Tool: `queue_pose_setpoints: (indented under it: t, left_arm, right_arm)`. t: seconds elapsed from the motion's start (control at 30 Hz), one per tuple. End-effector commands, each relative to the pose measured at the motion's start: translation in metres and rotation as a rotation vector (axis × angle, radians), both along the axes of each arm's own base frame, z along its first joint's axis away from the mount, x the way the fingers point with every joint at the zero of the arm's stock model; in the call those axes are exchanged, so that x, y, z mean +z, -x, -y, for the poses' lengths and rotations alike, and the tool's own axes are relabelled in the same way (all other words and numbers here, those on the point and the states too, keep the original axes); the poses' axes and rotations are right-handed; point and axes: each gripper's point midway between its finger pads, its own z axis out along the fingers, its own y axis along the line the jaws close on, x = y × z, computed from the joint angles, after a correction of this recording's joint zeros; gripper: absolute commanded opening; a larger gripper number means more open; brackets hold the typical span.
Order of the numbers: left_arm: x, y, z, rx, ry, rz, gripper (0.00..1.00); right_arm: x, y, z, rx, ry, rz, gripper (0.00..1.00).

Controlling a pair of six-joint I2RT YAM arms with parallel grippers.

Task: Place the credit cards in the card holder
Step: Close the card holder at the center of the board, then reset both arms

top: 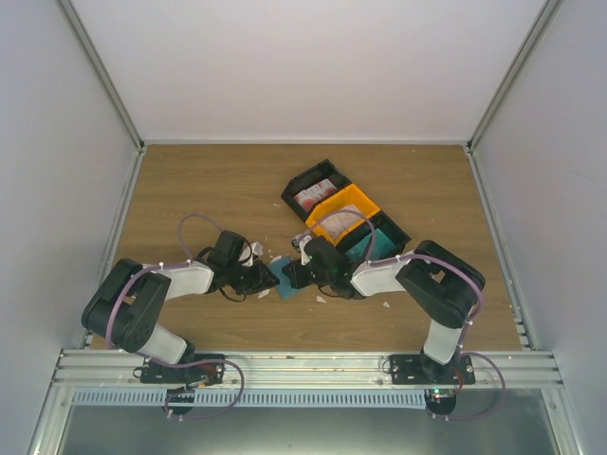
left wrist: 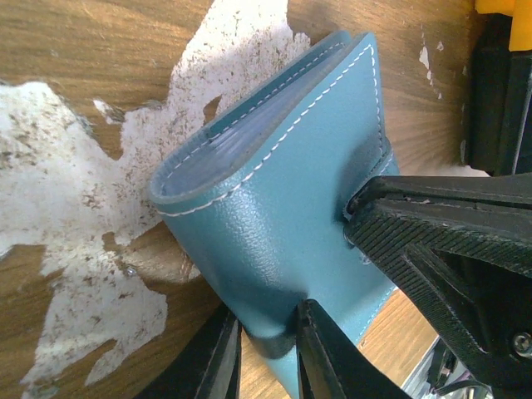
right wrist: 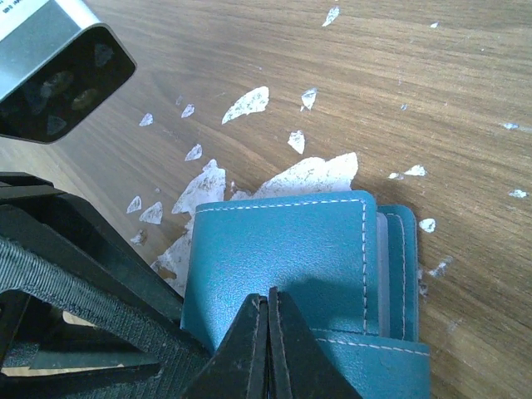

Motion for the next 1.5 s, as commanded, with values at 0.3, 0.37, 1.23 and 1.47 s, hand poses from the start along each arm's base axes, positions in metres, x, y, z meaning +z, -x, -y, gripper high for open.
queue_pose_setpoints:
  t: [0.3,0.37,1.23,1.47]
  left_arm:
    - [0.024,-0.036,-0.019,0.075,-0.134,0.161,0.4]
    - [0.03,-0.041,-0.021,0.076,-0.137,0.179,0.42]
    - [0.395,0.03,-0.12,0.271,-0.241,1.281,0.99]
    - [0.419,0.068,-0.153,0.367,-0.298,1.358,0.99]
  right_arm:
    - [0.036,-0.009,0.021,-0.043,0.176,-0.097,0.41]
    - [0.046,-0.013,0.028,-0.072,0.191,-0.07,0.48]
    - [0.336,0.04,0.281,-0.725,0.081,0.6,1.0]
    - [0.349,0.067,0.323,-0.796,0.033,0.624,1.0]
